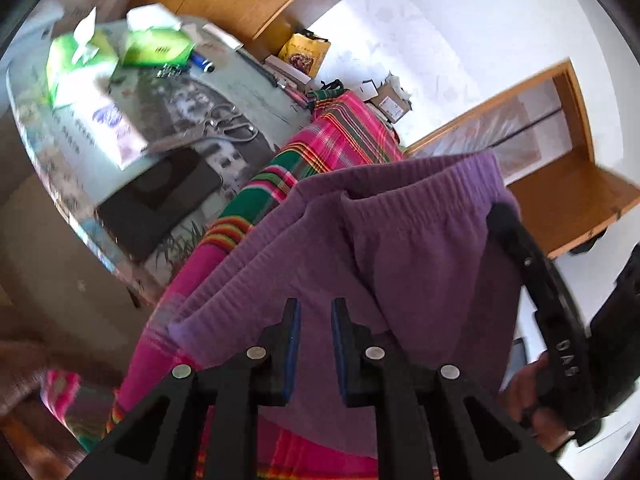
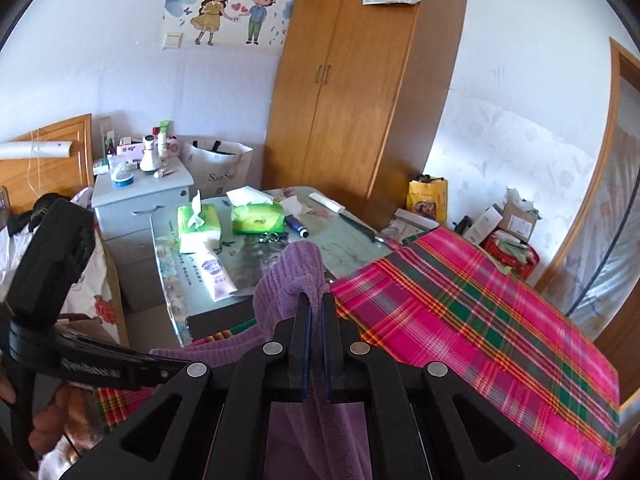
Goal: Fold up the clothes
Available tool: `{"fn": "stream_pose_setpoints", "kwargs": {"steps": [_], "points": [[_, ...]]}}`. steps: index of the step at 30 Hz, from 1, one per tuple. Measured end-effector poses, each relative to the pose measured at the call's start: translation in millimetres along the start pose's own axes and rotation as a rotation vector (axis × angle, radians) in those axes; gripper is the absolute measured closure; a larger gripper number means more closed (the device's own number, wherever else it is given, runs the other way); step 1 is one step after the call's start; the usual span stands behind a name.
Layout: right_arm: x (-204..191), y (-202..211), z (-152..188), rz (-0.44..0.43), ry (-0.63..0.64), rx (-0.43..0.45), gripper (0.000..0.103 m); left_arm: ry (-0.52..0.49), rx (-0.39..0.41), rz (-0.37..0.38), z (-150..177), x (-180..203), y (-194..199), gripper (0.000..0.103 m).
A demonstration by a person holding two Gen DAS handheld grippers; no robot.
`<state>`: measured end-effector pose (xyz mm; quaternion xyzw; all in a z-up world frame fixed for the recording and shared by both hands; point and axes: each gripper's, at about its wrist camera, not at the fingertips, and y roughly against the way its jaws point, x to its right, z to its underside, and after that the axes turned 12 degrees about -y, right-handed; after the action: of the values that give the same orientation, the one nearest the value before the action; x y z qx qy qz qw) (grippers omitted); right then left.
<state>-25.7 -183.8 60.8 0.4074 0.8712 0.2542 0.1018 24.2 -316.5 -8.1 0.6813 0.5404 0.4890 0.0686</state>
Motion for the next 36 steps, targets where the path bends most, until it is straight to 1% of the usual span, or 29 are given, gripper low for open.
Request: {"fn": "stream_pose_setpoints", "kwargs": {"steps": [4, 6, 9, 11, 12, 13, 14, 17, 20, 21, 23, 26, 28, 30, 33, 35, 36], "points": [[2.2, 0.0, 0.3, -0.001, -0.009, 0.003, 0.098, -0.055, -0.072, -0.001, -1.9, 9.1, -16.8, 0.088], [3.7, 0.2, -0.2, -0.006, -0.018, 0.005, 0.098, -0.074, -0.063, -0.051, -2.2, 10.7, -18.9, 0.088], [5.0, -0.4, 0.7, -0.013, -0.018, 0.005, 0.098, -0.148, -0.054, -0.125, -4.5, 14.6, -17.0, 0.087], [6.9, -0.9, 0.9, -0.01, -0.018, 0.008, 0.098, -0.198, -0.048, -0.173, -6.0, 17.2, -15.7, 0.079], [8.4, -1.7, 0.0, -0.008, -0.024, 0.008, 0.098, -0.223, -0.044, -0.198, -6.8, 18.5, -15.1, 0.079], [9.8, -2.5, -0.8, -0.005, -0.029, 0.008, 0.098, -0.238, -0.064, -0.209, -6.3, 17.8, -18.1, 0.079], [11.0, -2.2, -1.6, -0.004, -0.032, 0.009, 0.098, -0.25, -0.065, -0.215, -5.5, 18.0, -17.9, 0.079], [13.6, -1.1, -2.2, -0.008, -0.036, 0.013, 0.098, -0.32, -0.035, -0.27, -4.8, 27.2, -13.7, 0.077], [15.2, -1.7, -2.1, -0.007, -0.042, 0.011, 0.098, -0.352, -0.06, -0.231, -9.0, 30.5, -23.3, 0.077], [15.7, -1.3, -1.8, -0.009, -0.045, 0.012, 0.098, -0.357, -0.058, -0.228, -11.1, 31.8, -25.4, 0.077], [16.4, -1.0, -1.6, -0.014, -0.049, 0.011, 0.098, -0.411, -0.037, -0.215, -15.0, 36.3, -30.0, 0.077], [15.9, -1.3, -1.6, -0.02, -0.053, 0.007, 0.098, -0.428, -0.012, -0.227, -23.7, 36.4, -36.3, 0.077], [15.3, -1.3, -1.5, -0.022, -0.054, 0.007, 0.098, -0.486, 0.012, -0.203, -25.8, 43.1, -38.1, 0.076], [15.2, -1.0, -1.6, -0.024, -0.054, 0.007, 0.098, -0.514, -0.012, -0.215, -28.8, 44.3, -46.8, 0.076], [15.7, -0.2, -2.0, -0.028, -0.055, 0.009, 0.098, -0.492, -0.057, -0.218, -36.5, 39.3, -57.3, 0.076], [16.1, 0.8, -2.2, -0.031, -0.054, 0.01, 0.098, -0.475, -0.039, -0.245, -41.3, 35.5, -56.2, 0.076], [16.6, 0.8, -2.2, -0.032, -0.056, 0.01, 0.098, -0.473, -0.032, -0.241, -42.8, 34.6, -55.7, 0.076]]}}
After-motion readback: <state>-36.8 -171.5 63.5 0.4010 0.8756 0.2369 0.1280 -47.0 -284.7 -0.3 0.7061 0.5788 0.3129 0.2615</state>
